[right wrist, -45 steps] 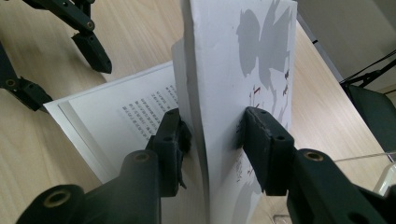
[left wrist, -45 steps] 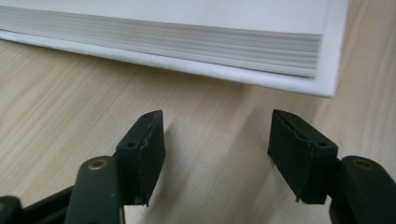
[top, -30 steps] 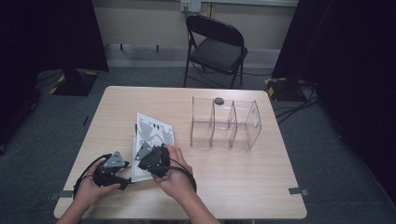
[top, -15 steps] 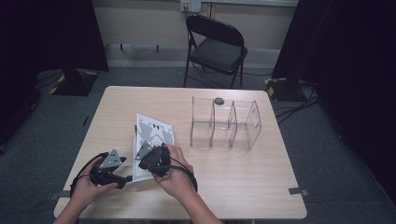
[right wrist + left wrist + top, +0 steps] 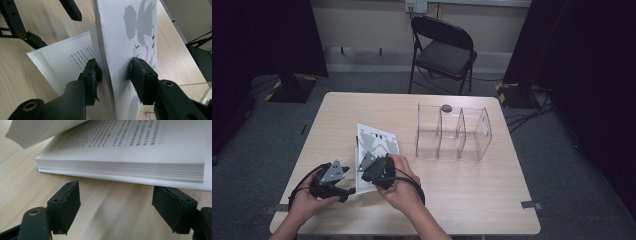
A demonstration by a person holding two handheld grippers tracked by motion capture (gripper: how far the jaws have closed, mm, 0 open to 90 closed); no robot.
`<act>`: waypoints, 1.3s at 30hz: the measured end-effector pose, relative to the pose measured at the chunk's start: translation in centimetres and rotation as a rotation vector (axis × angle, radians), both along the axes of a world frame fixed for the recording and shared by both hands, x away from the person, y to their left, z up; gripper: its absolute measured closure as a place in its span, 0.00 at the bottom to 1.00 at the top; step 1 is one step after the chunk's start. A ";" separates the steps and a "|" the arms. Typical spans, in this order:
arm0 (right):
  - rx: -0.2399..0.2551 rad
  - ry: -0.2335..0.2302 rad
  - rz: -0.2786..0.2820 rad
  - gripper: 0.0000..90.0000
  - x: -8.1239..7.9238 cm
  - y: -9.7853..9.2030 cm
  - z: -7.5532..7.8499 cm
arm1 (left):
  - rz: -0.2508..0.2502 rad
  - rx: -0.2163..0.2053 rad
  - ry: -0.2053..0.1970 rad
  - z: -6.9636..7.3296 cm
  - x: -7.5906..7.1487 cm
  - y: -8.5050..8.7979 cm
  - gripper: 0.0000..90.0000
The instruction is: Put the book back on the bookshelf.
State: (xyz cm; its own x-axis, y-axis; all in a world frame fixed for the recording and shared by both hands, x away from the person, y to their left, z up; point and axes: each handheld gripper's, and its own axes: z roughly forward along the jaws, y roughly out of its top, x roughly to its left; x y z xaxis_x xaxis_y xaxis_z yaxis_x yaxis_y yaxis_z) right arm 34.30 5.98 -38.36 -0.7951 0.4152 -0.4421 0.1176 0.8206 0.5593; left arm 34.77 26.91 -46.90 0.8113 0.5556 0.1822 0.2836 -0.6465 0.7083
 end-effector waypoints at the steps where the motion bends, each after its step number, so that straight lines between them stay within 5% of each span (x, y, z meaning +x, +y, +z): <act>1: -0.003 -0.003 0.002 0.65 0.0 0.0 0.0 | -0.006 0.006 -0.004 0.1 0.0 -0.1 0.25; 7: 0.007 0.002 -0.007 0.65 0.2 -0.3 0.4 | -0.014 -0.019 -0.022 0.2 -0.1 -0.3 0.25; 18: 0.020 0.013 -0.006 0.66 0.5 -0.9 0.9 | -0.054 0.000 -0.073 0.6 -0.2 -0.9 0.22; 23: 0.016 0.014 -0.004 0.66 0.6 -1.2 1.4 | -0.099 -0.005 -0.149 1.3 -0.9 -1.5 0.25; 29: 0.010 0.021 -0.005 0.66 0.6 -1.3 1.7 | -0.108 -0.019 -0.140 1.5 -0.7 -1.7 0.24; 34: -0.007 0.026 0.006 0.65 0.5 -1.2 1.5 | -0.105 0.033 -0.175 1.9 -1.0 -2.0 0.23; 39: 0.003 0.034 -0.003 0.65 0.7 -1.3 1.8 | -0.126 0.064 -0.161 2.0 -1.1 -2.6 0.23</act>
State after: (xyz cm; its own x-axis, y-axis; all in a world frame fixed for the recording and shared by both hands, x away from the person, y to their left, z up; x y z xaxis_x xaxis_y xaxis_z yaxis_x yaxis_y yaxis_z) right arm 35.02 4.65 -36.58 -0.8087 0.4188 -0.4130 0.1390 0.8184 0.5576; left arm 33.68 24.28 -44.91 0.8314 0.4343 0.3468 0.0840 -0.7150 0.6940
